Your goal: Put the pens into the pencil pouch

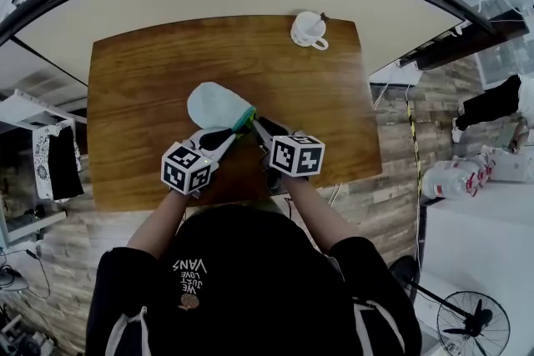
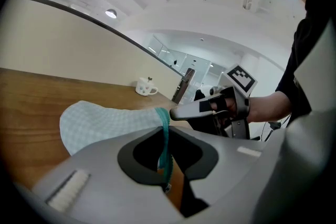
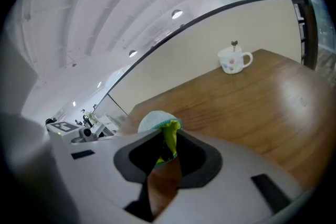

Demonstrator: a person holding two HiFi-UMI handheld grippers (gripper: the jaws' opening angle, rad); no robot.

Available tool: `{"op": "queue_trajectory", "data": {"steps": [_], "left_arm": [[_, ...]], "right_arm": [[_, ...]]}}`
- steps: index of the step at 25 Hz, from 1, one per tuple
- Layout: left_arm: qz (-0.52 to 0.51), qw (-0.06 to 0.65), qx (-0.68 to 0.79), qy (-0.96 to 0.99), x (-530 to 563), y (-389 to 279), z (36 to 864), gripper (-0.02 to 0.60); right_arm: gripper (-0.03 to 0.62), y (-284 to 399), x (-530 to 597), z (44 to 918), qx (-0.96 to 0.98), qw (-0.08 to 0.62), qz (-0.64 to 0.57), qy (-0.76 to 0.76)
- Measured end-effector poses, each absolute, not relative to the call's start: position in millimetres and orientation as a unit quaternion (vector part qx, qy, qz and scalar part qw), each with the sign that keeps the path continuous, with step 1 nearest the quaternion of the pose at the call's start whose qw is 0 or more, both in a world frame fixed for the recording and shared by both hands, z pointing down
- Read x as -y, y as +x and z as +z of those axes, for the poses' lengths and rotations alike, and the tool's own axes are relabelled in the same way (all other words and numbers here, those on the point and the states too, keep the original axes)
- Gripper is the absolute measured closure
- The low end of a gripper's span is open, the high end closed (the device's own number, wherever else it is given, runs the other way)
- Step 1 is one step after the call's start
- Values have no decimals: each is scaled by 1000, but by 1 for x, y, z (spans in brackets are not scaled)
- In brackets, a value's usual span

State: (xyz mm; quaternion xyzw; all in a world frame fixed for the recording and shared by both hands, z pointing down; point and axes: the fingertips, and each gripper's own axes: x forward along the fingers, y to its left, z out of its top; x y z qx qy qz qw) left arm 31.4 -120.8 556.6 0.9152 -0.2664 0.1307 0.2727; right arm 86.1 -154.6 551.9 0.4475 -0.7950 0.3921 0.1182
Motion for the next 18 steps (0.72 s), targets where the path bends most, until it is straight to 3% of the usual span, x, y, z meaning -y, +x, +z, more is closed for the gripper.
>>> {"op": "queue_trajectory", "data": {"steps": [18], "left_arm": [[186,260,294,901,165,52,596,541]], "right_arm": [[548,167,101,572,724,110,422,535]]}}
